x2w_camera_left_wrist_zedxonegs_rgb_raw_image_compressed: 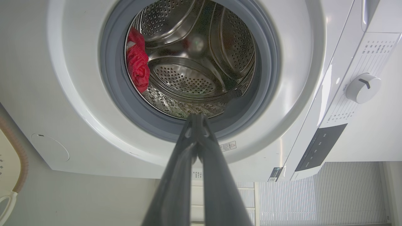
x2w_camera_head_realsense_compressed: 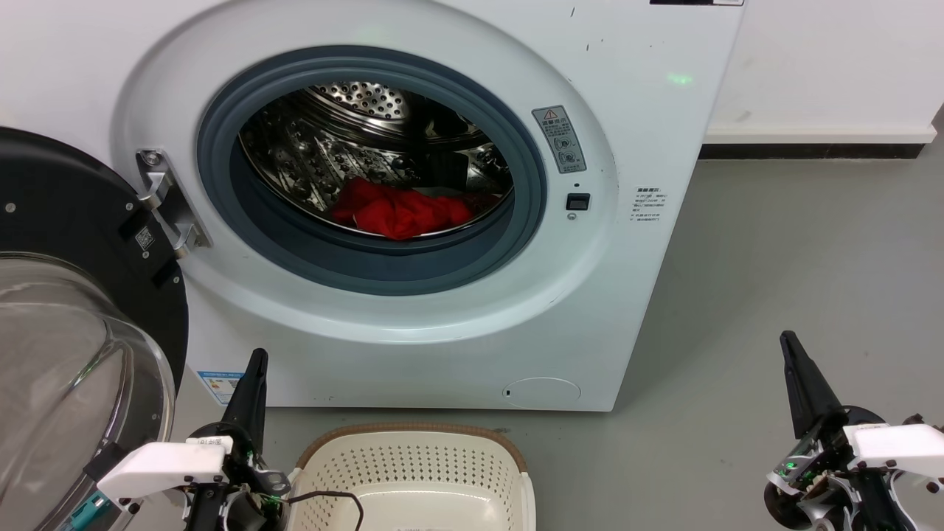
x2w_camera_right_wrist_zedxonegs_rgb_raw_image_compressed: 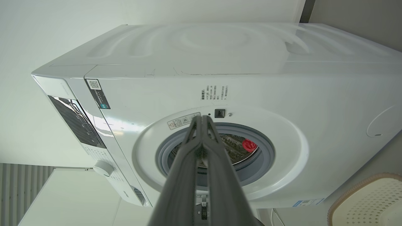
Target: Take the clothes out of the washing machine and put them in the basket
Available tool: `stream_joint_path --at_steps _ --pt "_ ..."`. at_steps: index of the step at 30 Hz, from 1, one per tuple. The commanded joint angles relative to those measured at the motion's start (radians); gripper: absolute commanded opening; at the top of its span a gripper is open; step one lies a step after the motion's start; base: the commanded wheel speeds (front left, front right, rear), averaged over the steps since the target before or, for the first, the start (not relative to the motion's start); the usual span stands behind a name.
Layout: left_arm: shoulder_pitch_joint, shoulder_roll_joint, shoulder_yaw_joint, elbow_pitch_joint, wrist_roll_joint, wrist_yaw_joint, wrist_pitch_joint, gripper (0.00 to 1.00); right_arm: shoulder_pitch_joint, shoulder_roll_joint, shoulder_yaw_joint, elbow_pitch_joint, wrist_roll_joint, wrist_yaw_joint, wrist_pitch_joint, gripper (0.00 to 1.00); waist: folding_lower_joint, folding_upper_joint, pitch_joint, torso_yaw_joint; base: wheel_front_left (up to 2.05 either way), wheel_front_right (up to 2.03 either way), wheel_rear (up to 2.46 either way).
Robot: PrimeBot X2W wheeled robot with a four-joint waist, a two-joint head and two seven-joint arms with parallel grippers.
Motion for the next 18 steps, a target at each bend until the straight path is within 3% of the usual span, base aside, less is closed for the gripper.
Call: stream_joint_path --at_steps 1,18 --pt "-0.007 -0.001 0.002 0.0 -0.002 -0.002 0.004 0.0 -0.012 0.003 0.001 0.001 -0.005 0.0 0.0 0.0 0.0 0.0 0.0 0.0 0.0 0.0 0.0" --pt "-0.007 -0.001 0.002 0.0 -0.002 -0.002 0.004 0.0 -0.012 0.003 0.001 0.001 -0.005 0.0 0.0 0.0 0.0 0.0 0.0 0.0 0.0 0.0 0.0"
